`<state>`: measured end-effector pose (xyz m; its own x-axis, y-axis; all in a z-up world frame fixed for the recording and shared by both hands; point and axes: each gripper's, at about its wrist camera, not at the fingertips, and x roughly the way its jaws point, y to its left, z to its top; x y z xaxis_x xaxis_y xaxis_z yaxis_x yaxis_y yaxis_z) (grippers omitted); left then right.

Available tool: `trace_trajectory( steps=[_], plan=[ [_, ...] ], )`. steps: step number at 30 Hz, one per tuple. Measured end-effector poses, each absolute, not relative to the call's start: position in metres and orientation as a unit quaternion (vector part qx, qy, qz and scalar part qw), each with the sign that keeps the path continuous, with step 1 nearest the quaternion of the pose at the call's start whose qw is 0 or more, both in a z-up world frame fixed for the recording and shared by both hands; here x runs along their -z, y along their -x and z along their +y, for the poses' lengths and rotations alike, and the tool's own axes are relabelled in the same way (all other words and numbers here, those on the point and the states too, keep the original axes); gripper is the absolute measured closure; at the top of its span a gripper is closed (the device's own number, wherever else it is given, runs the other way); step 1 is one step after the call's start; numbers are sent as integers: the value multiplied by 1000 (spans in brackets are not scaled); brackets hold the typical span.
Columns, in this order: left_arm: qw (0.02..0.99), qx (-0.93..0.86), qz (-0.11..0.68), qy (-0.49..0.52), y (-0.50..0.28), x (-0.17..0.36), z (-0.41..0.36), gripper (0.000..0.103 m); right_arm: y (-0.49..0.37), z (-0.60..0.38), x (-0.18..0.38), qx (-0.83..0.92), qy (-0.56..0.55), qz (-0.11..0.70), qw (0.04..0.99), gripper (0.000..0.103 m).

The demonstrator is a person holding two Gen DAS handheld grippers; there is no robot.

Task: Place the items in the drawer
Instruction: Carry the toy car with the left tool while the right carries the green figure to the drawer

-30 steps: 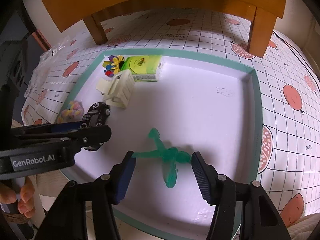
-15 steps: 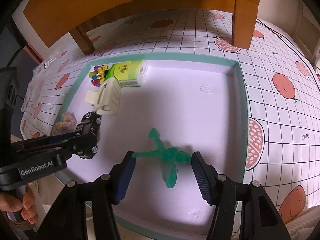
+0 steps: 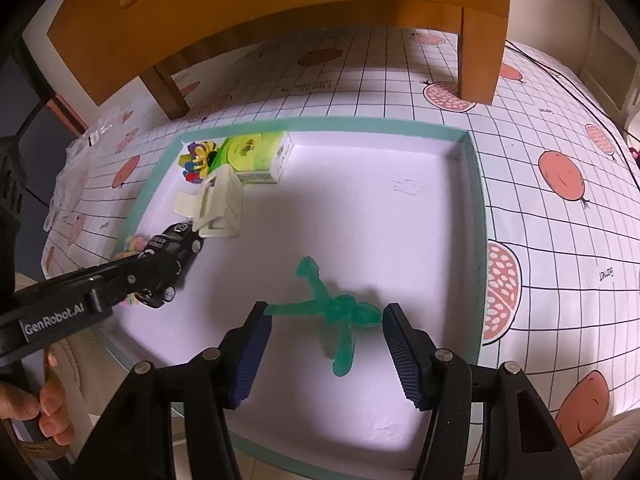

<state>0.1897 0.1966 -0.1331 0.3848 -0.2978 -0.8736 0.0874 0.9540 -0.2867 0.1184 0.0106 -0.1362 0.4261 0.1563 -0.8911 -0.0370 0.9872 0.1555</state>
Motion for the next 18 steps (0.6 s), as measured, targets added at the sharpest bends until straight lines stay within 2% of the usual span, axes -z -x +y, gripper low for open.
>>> trace_trajectory(
  steps=[18],
  plan=[
    [865,136,473,99,-174,98,199,68,-113,1,120,-45,-68,514,854,42]
  ],
)
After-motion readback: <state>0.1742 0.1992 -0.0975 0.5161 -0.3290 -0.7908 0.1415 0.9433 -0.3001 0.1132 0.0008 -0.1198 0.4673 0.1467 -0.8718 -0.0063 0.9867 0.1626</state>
